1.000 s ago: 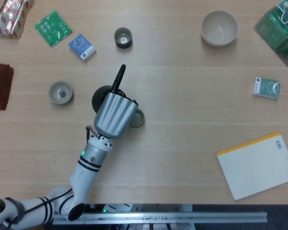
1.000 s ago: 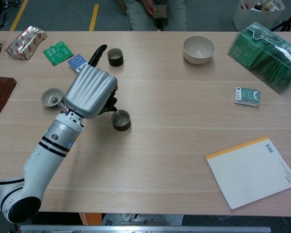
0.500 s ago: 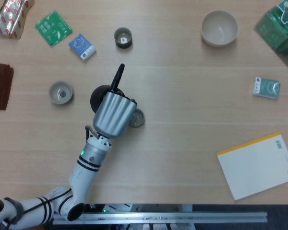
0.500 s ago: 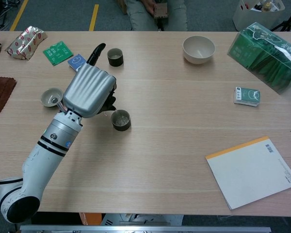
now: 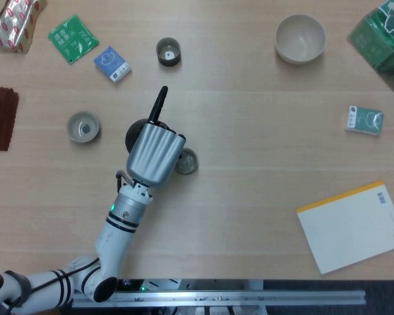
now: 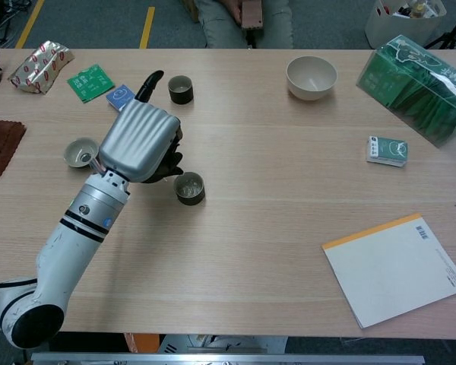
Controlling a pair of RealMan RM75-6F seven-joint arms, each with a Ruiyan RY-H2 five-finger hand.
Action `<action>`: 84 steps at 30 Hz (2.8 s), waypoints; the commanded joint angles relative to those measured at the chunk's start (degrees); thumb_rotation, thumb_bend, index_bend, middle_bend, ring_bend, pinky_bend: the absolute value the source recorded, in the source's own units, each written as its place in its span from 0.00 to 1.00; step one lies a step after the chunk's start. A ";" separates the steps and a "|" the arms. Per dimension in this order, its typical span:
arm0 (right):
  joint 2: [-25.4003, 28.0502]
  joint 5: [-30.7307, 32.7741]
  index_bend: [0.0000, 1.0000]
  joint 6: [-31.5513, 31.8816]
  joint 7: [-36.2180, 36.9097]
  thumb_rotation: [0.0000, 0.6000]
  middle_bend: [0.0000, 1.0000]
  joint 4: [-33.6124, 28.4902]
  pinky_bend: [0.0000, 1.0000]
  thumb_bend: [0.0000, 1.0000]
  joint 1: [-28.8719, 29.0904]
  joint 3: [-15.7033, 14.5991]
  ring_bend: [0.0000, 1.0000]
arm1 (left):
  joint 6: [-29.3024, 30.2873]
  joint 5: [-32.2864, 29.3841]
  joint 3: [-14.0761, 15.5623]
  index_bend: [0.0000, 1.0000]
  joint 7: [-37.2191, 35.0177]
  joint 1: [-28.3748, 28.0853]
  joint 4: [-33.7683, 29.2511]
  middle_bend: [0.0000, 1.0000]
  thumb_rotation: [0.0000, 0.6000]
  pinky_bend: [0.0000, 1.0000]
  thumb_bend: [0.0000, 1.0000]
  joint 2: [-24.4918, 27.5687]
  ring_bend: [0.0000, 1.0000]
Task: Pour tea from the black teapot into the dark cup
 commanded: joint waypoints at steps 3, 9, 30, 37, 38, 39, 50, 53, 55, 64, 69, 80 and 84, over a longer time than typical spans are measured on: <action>0.12 0.86 0.10 -0.16 -0.46 1.00 0.13 -0.33 0.05 0.23 -0.01 0.38 0.00 | -1.24 -2.11 -0.87 0.95 -3.00 0.31 -2.18 1.00 1.00 0.00 0.25 0.71 0.84; 0.28 1.41 0.10 -0.27 -1.34 1.00 0.13 -1.10 0.05 0.23 0.10 0.74 0.00 | -2.27 -4.54 -2.00 0.95 -6.78 0.79 -5.39 1.00 1.00 0.00 0.25 2.33 0.84; 0.12 1.57 0.10 -1.16 -2.49 1.00 0.13 -2.54 0.05 0.23 0.73 1.05 0.00 | -2.38 -10.72 -0.53 0.94 -21.39 7.21 -14.31 1.00 1.00 0.00 0.25 15.14 0.83; -0.04 1.96 0.10 -1.47 -2.43 1.00 0.13 -2.36 0.05 0.23 0.77 1.08 0.00 | -0.63 -9.34 1.67 0.94 -23.03 9.24 -15.56 1.00 1.00 0.00 0.25 16.93 0.83; -0.04 2.01 0.10 -1.49 -2.43 1.00 0.13 -2.34 0.05 0.23 0.77 1.08 0.00 | -0.47 -9.15 1.97 0.94 -23.20 9.47 -15.65 1.00 1.00 0.00 0.25 17.12 0.83; -0.04 2.04 0.10 -1.51 -2.42 1.00 0.13 -2.35 0.05 0.23 0.77 1.09 0.00 | -0.33 -8.96 2.35 0.93 -23.37 9.77 -15.73 1.00 1.00 0.00 0.25 17.34 0.83; -0.15 2.22 0.10 -1.60 -1.98 1.00 0.13 -2.23 0.05 0.23 0.59 0.97 0.00 | -0.76 -8.65 4.71 0.93 -24.55 11.64 -14.90 1.00 1.00 0.00 0.25 16.88 0.82; -0.10 2.29 0.10 -1.49 -1.97 1.00 0.13 -2.23 0.05 0.23 0.50 0.99 0.00 | -1.23 -8.87 4.75 0.92 -24.83 11.76 -13.94 1.00 1.00 0.00 0.25 16.09 0.82; -0.07 2.40 0.10 -1.52 -1.88 1.00 0.13 -2.23 0.05 0.23 0.44 0.97 0.00 | -1.50 -9.00 4.71 0.92 -25.05 11.81 -13.12 1.00 1.00 0.00 0.25 15.48 0.82; -0.08 2.60 0.10 -1.43 -1.91 1.00 0.13 -2.25 0.05 0.23 0.31 1.02 0.00 | -2.50 -9.36 4.58 0.91 -25.80 12.05 -10.80 0.99 1.00 0.00 0.25 13.89 0.81; -0.08 2.67 0.10 -1.36 -1.89 1.00 0.13 -2.24 0.05 0.23 0.21 1.01 0.00 | -2.76 -9.48 4.53 0.89 -26.25 12.28 -10.33 0.96 1.00 0.00 0.25 13.63 0.77; 0.05 2.75 0.10 -1.11 -1.75 1.00 0.13 -2.32 0.05 0.23 -0.01 1.05 0.00 | -3.45 -10.03 4.15 0.83 -26.46 12.55 -10.59 0.89 1.00 0.00 0.25 13.70 0.70; 0.13 2.73 0.10 -1.07 -1.76 1.00 0.13 -2.41 0.05 0.23 -0.07 1.04 0.00 | -3.50 -10.15 3.97 0.80 -26.49 12.67 -11.07 0.85 1.00 0.00 0.25 14.09 0.65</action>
